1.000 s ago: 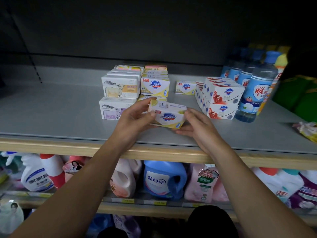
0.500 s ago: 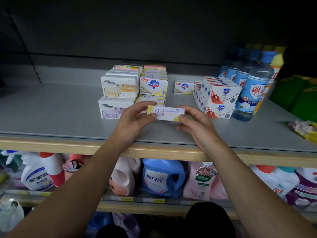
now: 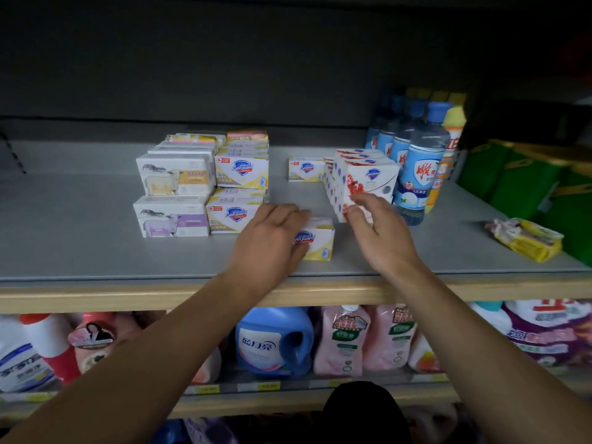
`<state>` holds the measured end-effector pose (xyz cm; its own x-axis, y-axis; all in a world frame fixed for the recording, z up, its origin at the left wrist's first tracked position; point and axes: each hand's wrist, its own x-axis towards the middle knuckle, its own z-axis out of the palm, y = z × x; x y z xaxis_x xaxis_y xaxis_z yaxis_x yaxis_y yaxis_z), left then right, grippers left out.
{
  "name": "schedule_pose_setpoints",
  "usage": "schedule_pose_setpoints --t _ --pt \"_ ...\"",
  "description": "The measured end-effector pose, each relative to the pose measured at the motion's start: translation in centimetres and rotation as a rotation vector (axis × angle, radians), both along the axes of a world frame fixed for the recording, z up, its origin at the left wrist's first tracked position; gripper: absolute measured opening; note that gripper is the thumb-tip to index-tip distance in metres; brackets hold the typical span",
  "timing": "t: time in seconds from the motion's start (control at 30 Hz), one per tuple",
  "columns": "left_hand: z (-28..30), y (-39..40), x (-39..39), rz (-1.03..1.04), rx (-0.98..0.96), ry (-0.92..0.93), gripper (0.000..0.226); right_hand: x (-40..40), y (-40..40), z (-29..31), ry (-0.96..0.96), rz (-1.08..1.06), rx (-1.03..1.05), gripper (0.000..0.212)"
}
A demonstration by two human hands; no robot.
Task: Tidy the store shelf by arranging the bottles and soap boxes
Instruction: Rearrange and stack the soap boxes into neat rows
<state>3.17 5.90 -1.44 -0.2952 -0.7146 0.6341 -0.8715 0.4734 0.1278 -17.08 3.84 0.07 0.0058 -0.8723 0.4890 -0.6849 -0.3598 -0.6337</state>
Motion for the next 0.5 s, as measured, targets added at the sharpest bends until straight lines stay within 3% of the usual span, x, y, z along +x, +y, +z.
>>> schedule_pose_setpoints --t 0.23,0.37,0.5 --pt "-0.3 -4.0 -2.6 0.102 0.008 -0.006 0.044 -2.8 -4.1 2.9 0.294 -0.124 -0.258 0.049" --pt "-0.1 -7.2 -3.5 0.176 -0.007 0.022 0.042 -2.7 -7.6 3.3 0.471 -0.162 -0.265 0.055" --pt "0.2 -10.9 -4.0 0.224 0.027 0.033 0.044 -2.5 -10.3 2.9 0.529 -0.185 -0.241 0.051"
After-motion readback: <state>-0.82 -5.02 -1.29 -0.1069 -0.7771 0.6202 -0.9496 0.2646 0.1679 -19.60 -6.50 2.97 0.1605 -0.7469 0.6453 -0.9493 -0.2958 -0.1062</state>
